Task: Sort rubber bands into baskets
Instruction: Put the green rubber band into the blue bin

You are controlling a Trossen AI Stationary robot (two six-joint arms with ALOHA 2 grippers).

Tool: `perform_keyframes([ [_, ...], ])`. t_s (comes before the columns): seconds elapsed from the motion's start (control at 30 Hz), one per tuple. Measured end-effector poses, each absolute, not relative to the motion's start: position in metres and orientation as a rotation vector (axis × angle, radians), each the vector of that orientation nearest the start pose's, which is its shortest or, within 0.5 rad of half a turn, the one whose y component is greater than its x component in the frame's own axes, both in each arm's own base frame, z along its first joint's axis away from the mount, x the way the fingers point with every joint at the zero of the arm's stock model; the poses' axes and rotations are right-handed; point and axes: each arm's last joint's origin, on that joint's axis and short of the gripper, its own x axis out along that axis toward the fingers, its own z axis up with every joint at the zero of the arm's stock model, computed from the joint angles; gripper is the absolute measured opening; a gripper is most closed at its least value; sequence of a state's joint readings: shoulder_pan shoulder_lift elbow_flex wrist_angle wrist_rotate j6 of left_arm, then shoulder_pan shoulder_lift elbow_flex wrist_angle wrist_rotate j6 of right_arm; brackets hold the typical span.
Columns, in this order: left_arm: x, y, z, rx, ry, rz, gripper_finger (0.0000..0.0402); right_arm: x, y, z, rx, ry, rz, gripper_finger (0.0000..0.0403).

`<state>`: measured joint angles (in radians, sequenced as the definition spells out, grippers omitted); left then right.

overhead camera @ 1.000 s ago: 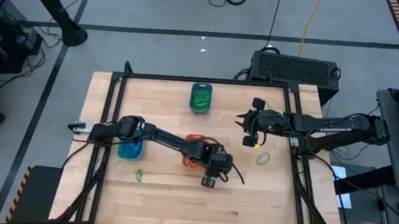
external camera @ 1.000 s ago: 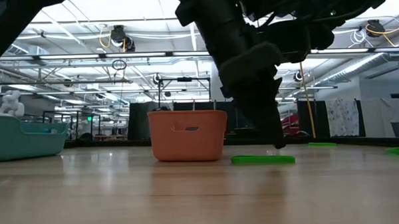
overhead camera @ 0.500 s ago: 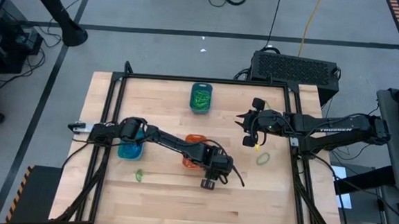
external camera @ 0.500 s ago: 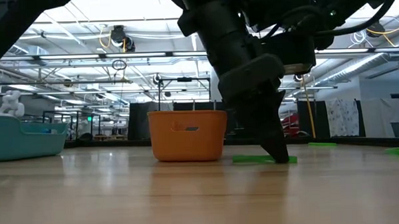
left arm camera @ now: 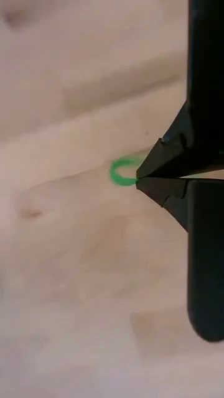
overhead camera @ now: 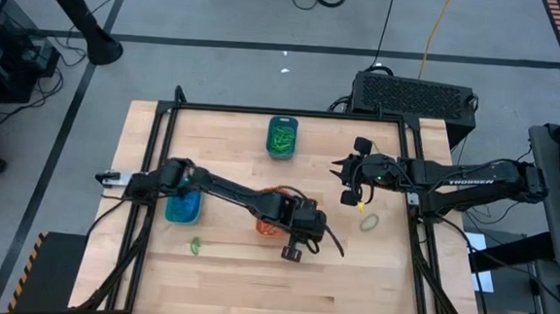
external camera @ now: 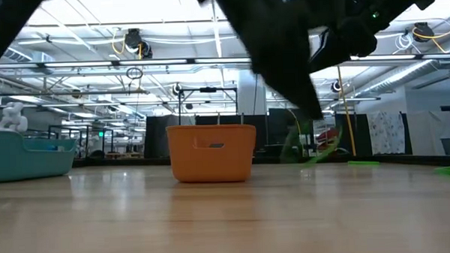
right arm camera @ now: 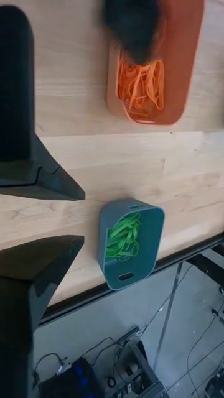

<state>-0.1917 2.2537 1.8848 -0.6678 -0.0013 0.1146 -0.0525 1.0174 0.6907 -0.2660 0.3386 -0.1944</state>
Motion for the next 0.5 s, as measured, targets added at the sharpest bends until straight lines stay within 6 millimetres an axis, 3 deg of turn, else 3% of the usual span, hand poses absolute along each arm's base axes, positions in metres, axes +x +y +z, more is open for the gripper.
perform_keyframes([
  [0.17, 0.457, -0.087, 0.246, 0.237, 0.971, -0.223, 0.0003, 0.210, -0.021, 0.252, -0.274, 0.645, -0.320, 0.0093],
  [0.3, 0.432, -0.073, 0.296, 0.302, 0.923, -0.117, 0.0003, 0.205, -0.021, 0.246, -0.233, 0.713, -0.331, 0.0093],
  [0.37, 0.422, -0.059, 0.311, 0.311, 0.936, -0.050, 0.0002, 0.201, -0.020, 0.241, -0.180, 0.770, -0.345, 0.0093],
  [0.5, 0.408, -0.021, 0.321, 0.286, 0.984, 0.050, 0.0002, 0.189, -0.018, 0.230, -0.005, 0.898, -0.386, 0.0093],
])
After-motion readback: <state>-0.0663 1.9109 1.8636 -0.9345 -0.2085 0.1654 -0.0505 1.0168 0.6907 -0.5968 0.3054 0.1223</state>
